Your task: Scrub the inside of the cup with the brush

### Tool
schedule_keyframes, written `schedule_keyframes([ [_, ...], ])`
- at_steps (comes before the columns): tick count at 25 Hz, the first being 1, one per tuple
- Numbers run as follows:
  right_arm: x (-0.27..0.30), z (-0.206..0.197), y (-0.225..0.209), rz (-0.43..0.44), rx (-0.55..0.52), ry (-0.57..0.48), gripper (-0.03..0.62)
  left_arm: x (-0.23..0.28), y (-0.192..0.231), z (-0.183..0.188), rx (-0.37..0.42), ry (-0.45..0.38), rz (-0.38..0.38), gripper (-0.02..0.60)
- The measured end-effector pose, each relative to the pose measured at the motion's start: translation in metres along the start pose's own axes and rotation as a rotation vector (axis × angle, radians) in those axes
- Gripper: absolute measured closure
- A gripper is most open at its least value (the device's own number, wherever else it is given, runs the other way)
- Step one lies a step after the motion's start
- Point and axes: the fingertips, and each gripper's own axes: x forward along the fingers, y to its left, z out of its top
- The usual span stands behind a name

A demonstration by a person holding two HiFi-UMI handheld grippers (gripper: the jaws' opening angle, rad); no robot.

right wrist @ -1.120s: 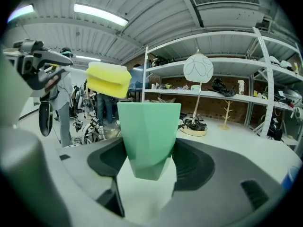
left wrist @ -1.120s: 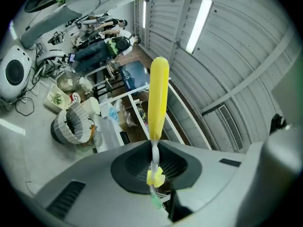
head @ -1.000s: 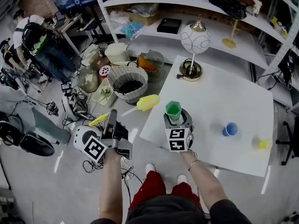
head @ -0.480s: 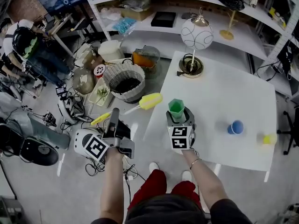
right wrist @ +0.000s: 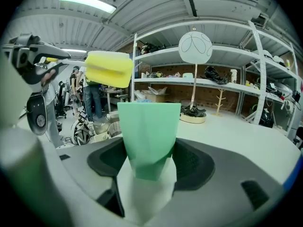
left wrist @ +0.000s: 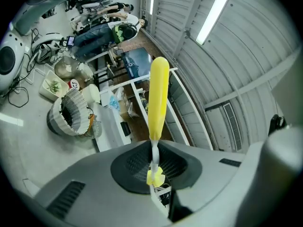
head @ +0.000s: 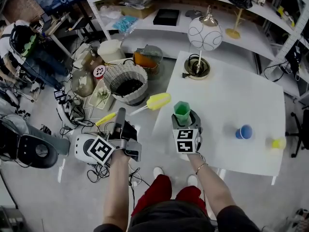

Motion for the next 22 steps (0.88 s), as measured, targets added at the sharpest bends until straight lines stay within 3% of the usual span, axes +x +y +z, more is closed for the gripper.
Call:
schedule_keyframes([
  [22,0.005,-0.018,-0.004,-0.006,0.030,0.108,0.284,0.009,0.002,-0.001,-0.020,0.013,-0.023,0.540],
])
